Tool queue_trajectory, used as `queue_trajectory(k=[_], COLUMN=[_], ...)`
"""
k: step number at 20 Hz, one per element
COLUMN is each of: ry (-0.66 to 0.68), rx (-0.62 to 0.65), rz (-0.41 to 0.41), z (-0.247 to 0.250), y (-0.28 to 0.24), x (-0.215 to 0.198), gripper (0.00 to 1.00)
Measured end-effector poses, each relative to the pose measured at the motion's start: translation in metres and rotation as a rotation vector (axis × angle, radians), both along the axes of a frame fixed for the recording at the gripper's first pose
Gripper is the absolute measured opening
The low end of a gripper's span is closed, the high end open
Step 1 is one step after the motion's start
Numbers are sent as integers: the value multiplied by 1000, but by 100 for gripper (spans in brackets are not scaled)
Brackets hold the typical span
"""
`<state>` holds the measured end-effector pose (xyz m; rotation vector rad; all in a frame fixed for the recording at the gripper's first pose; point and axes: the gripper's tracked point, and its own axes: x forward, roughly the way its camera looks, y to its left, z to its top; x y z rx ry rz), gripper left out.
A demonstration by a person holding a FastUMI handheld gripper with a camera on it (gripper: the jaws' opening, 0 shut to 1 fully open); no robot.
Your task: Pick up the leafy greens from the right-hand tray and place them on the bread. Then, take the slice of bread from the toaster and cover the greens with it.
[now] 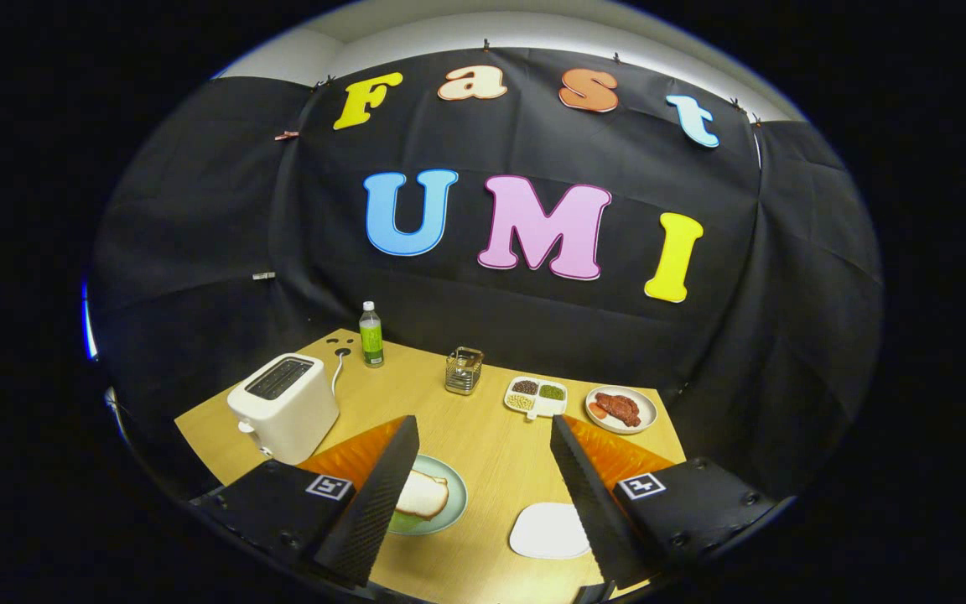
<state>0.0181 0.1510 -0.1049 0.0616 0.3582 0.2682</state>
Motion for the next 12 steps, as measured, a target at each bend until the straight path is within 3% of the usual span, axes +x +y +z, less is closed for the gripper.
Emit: queue_trajectory(k=[12], ry=[0], rx=[17], rz=[-56], z=[3], y=[-15], x=[-5], gripper=[98])
